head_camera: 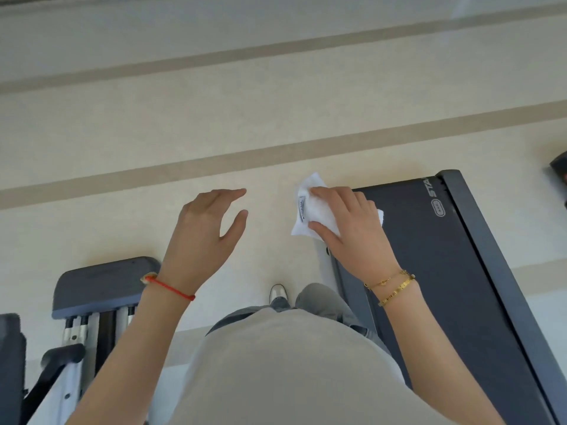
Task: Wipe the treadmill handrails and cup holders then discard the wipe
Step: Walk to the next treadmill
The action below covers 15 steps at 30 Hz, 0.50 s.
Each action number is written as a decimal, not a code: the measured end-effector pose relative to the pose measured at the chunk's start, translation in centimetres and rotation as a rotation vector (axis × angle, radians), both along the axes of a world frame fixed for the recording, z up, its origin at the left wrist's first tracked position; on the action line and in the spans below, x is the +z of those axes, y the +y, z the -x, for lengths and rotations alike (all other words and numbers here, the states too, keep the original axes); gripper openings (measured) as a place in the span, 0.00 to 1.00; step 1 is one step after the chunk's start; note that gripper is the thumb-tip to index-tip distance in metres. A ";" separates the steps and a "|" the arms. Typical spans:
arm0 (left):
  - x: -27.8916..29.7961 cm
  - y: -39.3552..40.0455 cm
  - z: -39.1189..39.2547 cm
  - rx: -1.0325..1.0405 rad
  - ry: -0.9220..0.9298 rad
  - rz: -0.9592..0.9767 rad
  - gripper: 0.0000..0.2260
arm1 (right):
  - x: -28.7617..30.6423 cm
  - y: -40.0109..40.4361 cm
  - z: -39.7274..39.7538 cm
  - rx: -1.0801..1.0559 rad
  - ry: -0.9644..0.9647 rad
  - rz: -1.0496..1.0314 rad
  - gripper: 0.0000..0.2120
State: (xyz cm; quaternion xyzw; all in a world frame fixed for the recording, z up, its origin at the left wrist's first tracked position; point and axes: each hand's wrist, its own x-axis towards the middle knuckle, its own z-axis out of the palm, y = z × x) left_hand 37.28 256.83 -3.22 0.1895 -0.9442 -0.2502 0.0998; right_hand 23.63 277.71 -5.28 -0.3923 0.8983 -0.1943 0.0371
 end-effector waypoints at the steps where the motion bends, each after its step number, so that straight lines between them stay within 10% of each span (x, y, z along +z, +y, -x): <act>1: -0.1 -1.1 0.9 -0.010 -0.008 0.003 0.15 | 0.0 -0.8 0.8 -0.010 -0.009 -0.005 0.21; 15: -1.7 -11.6 24.0 -0.144 -0.066 -0.030 0.14 | -1.8 -9.2 20.3 -0.163 -0.058 -0.001 0.21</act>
